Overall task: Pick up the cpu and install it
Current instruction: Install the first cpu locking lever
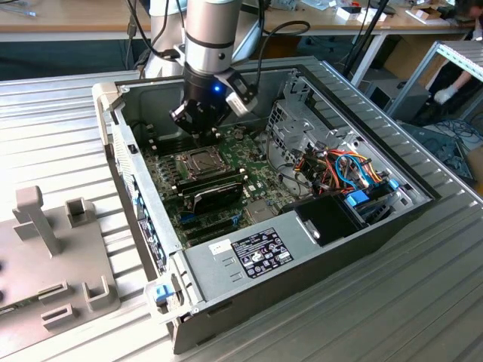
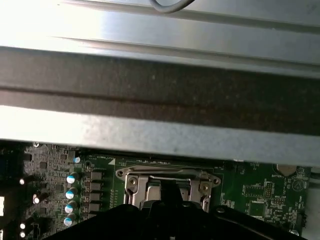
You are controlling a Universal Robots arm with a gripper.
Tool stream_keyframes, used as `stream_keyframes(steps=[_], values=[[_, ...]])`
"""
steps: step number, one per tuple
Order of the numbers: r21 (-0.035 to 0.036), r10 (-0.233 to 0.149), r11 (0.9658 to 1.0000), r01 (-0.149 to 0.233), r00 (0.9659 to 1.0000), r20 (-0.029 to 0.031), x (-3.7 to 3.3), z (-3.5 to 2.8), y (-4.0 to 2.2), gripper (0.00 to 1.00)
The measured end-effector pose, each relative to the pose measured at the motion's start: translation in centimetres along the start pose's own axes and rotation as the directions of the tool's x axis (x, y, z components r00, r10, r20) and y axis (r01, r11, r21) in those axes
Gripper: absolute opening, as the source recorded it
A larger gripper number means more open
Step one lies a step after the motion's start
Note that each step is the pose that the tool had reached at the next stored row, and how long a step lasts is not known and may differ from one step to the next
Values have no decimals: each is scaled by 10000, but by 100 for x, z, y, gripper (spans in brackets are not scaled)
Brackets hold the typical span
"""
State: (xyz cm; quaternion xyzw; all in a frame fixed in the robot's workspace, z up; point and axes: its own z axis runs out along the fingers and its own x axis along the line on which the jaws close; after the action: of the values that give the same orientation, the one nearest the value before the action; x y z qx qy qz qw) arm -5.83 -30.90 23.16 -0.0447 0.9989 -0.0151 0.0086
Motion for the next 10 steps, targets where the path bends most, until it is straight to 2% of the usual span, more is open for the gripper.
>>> stream_keyframes(steps=[4,7,10], values=[[125,-3,9999,3,10000,-32,6,2,-63,11],[133,-3,9999,4,10000,-35,8,-3,-88,11],[133,-3,9999,4,10000,-34,9,-40,-105,11]])
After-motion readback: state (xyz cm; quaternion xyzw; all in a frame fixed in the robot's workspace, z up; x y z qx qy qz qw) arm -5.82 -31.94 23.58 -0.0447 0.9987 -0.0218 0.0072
